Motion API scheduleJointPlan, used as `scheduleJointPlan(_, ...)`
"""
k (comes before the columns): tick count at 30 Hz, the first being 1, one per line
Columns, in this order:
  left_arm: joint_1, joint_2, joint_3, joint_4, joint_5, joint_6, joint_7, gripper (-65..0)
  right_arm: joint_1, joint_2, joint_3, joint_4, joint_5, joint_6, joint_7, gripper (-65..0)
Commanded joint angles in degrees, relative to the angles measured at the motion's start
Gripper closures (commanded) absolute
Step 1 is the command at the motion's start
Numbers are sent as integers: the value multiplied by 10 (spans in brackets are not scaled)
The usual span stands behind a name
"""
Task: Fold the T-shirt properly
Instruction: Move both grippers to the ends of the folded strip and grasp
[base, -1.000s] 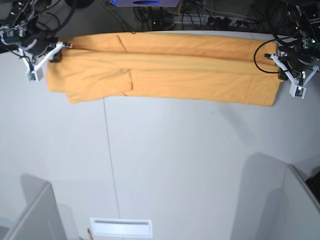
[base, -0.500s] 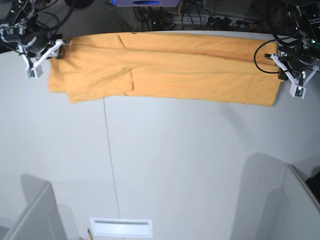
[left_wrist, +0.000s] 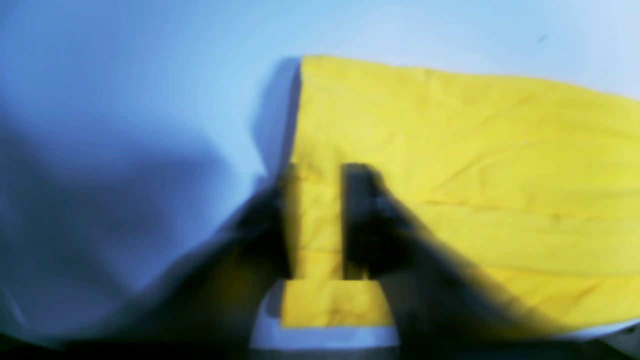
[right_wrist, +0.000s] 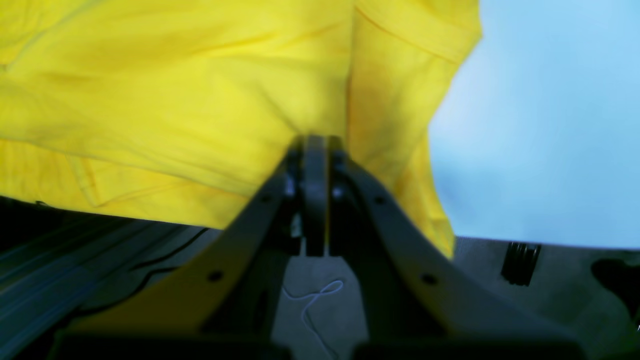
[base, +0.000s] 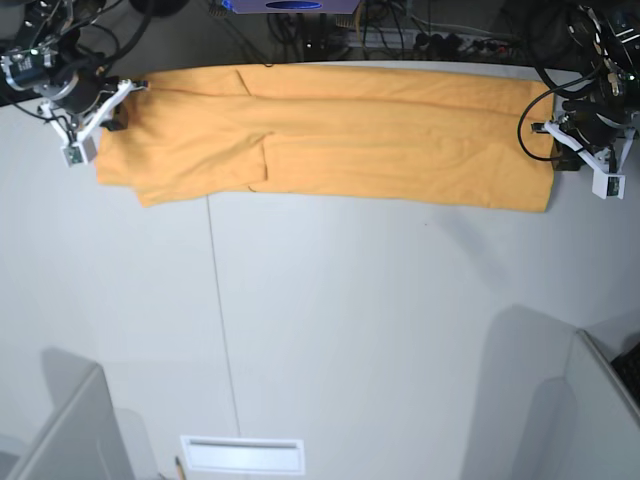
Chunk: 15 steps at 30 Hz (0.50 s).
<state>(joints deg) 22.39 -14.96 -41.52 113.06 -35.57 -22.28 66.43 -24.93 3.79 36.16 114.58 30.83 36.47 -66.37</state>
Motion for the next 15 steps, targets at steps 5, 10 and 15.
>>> scheduleJointPlan(5, -55, 31, -4, -38, 107, 3, -11, 0, 4, 4, -57, -13, 10, -42, 36, 0)
scheduleJointPlan(10, -83, 43, 16, -96, 176, 3, -34, 0, 29, 8, -69, -73, 9, -92, 56, 0)
scheduleJointPlan(15, -82, 44, 84, -177, 256, 6, -105, 0, 65, 29, -72, -162, -19, -112, 74, 0)
